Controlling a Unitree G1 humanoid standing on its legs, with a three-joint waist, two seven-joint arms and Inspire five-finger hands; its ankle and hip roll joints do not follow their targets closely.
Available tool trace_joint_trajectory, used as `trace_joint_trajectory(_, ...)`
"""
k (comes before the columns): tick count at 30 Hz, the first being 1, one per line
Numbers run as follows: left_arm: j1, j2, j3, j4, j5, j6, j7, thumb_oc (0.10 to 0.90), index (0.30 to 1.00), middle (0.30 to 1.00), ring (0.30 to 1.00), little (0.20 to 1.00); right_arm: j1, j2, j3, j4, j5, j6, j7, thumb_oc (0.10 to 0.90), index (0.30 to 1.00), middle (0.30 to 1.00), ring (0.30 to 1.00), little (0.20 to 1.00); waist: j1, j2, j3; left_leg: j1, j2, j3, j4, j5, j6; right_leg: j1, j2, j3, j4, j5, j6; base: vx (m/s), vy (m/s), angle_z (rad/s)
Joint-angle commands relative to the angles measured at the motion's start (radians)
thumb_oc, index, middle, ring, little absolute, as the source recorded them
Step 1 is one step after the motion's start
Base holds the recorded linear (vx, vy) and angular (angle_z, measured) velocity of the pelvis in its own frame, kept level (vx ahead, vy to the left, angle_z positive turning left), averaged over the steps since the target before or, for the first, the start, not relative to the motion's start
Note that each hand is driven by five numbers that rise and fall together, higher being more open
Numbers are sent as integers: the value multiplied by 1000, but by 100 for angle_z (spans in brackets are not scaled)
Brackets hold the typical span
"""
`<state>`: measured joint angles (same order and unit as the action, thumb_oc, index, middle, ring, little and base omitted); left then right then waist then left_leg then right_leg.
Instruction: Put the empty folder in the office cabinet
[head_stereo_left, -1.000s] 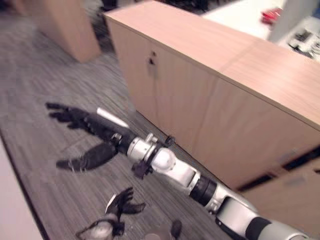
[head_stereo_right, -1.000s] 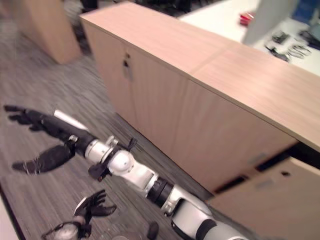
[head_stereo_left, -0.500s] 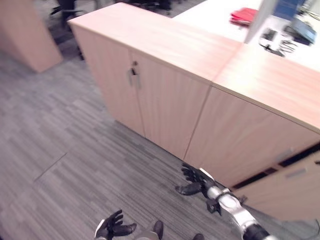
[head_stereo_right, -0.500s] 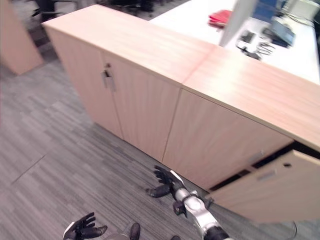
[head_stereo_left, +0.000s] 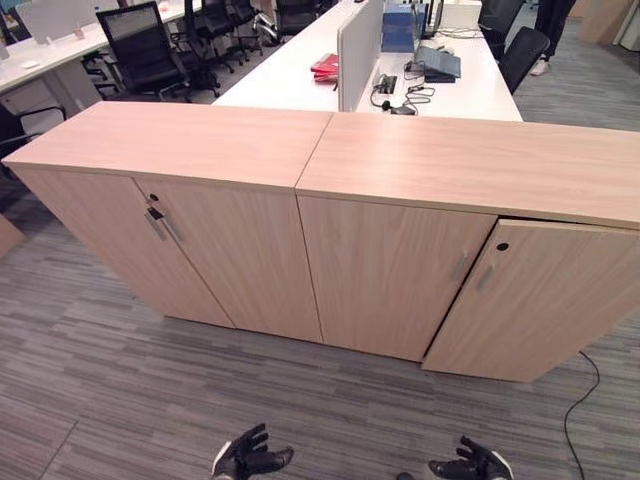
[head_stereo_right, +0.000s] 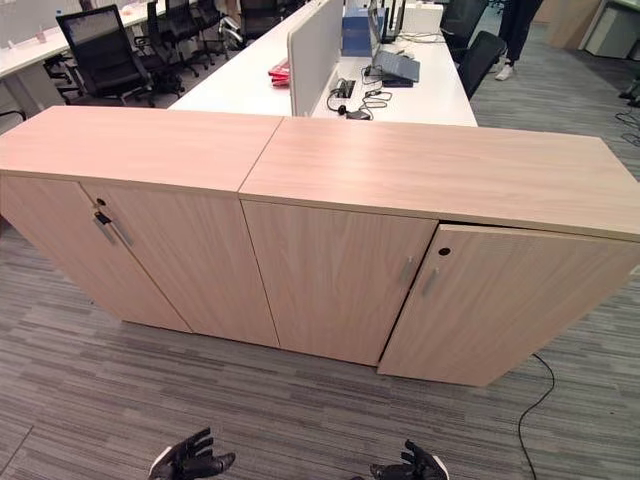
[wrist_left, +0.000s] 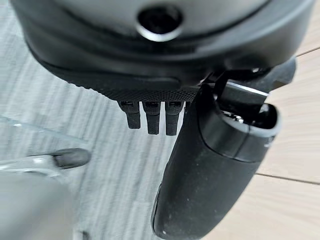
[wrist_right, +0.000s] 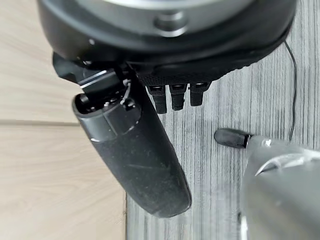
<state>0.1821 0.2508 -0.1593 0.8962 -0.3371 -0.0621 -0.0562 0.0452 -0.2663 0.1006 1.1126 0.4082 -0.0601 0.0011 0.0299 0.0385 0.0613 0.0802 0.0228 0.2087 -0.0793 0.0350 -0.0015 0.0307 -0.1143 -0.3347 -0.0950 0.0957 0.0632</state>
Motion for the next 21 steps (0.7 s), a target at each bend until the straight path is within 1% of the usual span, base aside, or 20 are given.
trace_joint_trajectory(1,-55,23,22,-3,30,-37,-2,800,900,900,900,900,-128,7,-21,16,62,-48,-5,800,900,900,900,900,0,-12,14,13,9,-89,1,-86,-44,66,-57,-32,8,-85,96,13,-8,-12)
trace_joint_trajectory(5,-59,18,8,22,53,-40,-1,800,900,900,900,900,-136,7,-14,21,68,-49,-1,800,900,900,900,900,-12,-6,14,26,15,-72,4,-89,-45,69,-55,-23,8,-87,94,16,-16,-10)
trace_joint_trajectory(10,-66,20,-2,34,62,-44,-1,800,900,900,900,900,-142,4,-12,27,60,-50,-3,800,900,900,900,900,-19,-4,13,31,21,-69,4,-88,-48,74,-52,-23,8,-92,91,1,-10,-8)
trace_joint_trajectory(14,-74,20,-9,62,85,-46,-2,800,900,900,900,900,-141,3,-7,39,45,-50,-4,800,900,900,900,900,-22,-5,11,34,23,-68,3,-87,-49,75,-49,-25,8,-96,89,0,0,0)
trace_joint_trajectory(21,-70,26,-10,56,72,-48,-19,800,900,900,900,900,-141,3,-7,55,32,-45,0,800,900,900,900,900,-19,-5,12,32,25,-69,4,-86,-48,75,-50,-30,8,-93,90,0,0,0)
